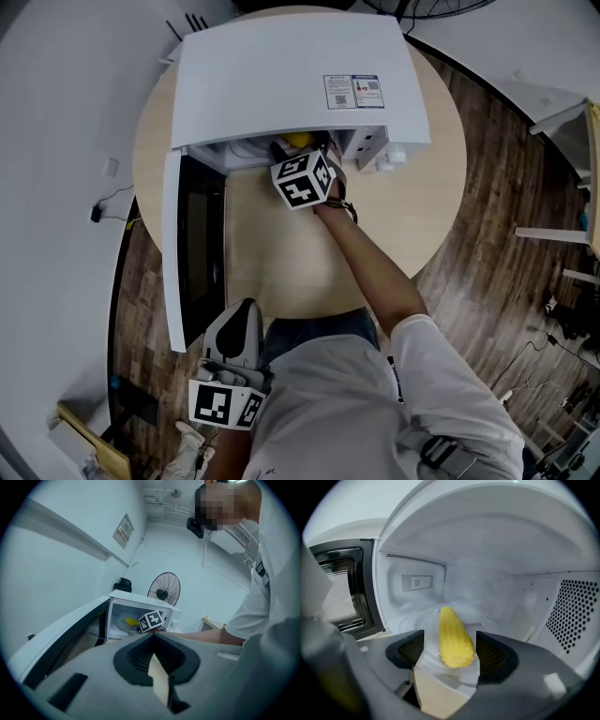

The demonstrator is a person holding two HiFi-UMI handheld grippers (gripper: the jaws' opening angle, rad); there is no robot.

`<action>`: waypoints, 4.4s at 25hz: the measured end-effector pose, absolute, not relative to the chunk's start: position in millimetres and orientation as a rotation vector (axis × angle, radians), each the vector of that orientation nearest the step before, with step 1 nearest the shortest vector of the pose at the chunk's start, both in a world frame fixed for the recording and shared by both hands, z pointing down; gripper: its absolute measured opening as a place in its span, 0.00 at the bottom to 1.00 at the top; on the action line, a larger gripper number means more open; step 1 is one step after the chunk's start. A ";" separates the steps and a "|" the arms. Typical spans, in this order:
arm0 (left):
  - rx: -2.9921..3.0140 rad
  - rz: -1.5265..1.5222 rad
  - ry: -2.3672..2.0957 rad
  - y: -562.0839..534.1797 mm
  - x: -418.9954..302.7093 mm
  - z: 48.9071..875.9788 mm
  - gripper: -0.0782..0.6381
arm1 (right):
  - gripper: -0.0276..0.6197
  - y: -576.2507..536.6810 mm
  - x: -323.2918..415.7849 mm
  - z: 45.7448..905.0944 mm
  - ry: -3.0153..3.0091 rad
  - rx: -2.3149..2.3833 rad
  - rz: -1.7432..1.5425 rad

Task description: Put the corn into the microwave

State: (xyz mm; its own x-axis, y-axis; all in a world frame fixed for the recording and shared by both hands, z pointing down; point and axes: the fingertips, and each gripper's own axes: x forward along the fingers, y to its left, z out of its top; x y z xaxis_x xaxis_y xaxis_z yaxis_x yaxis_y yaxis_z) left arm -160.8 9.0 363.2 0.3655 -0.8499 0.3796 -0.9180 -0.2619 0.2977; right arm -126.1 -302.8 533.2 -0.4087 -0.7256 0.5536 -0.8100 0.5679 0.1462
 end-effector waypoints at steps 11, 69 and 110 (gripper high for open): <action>2.205 0.167 -1.513 16.6 -155.1 355.6 0.10 | 0.57 -286.4 -113.3 515.0 -2.247 1.257 0.209; 2.267 0.004 -1.450 11.8 -184.2 326.6 0.10 | 0.22 -142.9 -65.1 383.1 -2.456 1.296 0.436; 2.191 0.051 -1.544 14.6 -187.6 336.2 0.10 | 0.06 -14.7 48.9 363.9 -2.418 1.356 0.626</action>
State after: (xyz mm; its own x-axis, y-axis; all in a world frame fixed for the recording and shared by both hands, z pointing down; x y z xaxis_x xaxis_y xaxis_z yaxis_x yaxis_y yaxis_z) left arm -187.6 14.6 336.2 0.3707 -0.8837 0.2857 -0.9008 -0.2672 0.3423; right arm 48.9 -14.7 363.9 -0.5101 -0.7287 0.4568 -0.8589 0.4599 -0.2256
